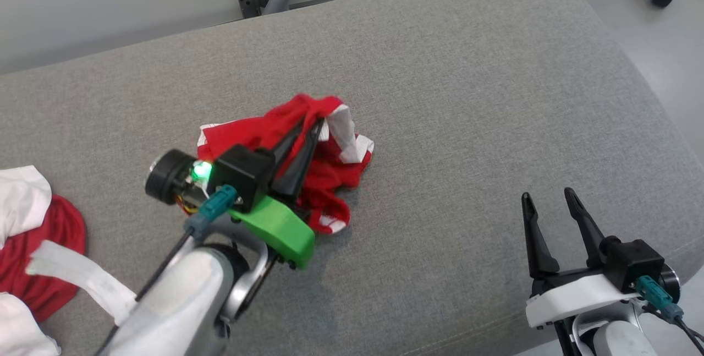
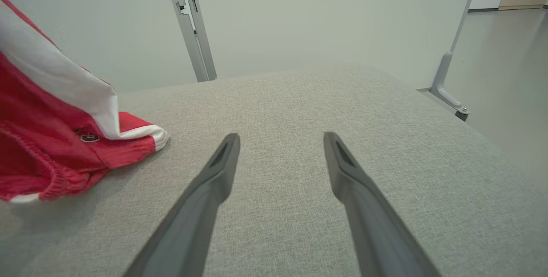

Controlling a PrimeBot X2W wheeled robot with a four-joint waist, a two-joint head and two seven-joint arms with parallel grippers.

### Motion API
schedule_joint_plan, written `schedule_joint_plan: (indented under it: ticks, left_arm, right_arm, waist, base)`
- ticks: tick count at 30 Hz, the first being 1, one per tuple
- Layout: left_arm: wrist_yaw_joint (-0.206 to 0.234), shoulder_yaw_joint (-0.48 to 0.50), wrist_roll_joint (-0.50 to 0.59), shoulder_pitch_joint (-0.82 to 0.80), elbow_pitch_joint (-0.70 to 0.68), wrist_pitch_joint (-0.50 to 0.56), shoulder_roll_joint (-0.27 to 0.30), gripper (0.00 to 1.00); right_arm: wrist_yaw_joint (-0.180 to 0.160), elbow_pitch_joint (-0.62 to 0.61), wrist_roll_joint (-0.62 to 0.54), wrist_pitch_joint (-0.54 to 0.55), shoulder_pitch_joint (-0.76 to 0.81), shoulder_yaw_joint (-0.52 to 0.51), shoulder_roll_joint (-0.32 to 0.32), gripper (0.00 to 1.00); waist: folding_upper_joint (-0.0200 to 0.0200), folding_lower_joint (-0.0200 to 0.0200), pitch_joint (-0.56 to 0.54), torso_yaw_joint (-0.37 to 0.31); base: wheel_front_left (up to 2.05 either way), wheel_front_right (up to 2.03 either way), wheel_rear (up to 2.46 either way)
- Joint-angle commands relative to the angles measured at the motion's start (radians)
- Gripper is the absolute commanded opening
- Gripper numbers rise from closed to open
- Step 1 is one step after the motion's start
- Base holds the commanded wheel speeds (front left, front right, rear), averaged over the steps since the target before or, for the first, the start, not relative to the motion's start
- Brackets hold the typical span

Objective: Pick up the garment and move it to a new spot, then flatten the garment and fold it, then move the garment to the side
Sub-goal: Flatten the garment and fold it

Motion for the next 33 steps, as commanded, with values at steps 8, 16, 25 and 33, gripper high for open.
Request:
schedule_joint_plan:
  ticks: [8, 16, 25, 33]
  left_arm:
    - [-0.079, 0.026, 0.031, -0.287, 0.008, -0.037, -0.015, 0.00]
    - [-0.145, -0.049, 0.009, -0.395, 0.081, -0.210, -0.087, 0.00]
    - [-0.138, -0.078, -0.039, -0.283, 0.185, -0.241, -0.081, 0.00]
    - [-0.090, -0.067, -0.138, 0.039, 0.260, -0.250, 0.002, 0.00]
  right_arm:
    - [-0.002, 0.012, 0.020, -0.003, -0.037, 0.032, -0.001, 1.00]
    - [-0.002, 0.020, 0.024, -0.003, -0.023, 0.028, -0.001, 1.00]
    - [-0.002, 0.015, 0.016, -0.003, -0.011, 0.011, -0.001, 1.00]
    - [-0.002, 0.029, 0.012, -0.003, 0.004, 0.016, -0.001, 1.00]
  waist:
    - [0.0011, 0.0000, -0.023, -0.049]
    - [0.0011, 0.0000, -0.032, -0.080]
    - [0.0011, 0.0000, -0.033, -0.037]
    - [0.0011, 0.0000, -0.037, 0.029]
  base:
    - [0.00, 0.00, 0.00]
    - [0.00, 0.00, 0.00]
    - [0.00, 0.00, 0.00]
    - [0.00, 0.00, 0.00]
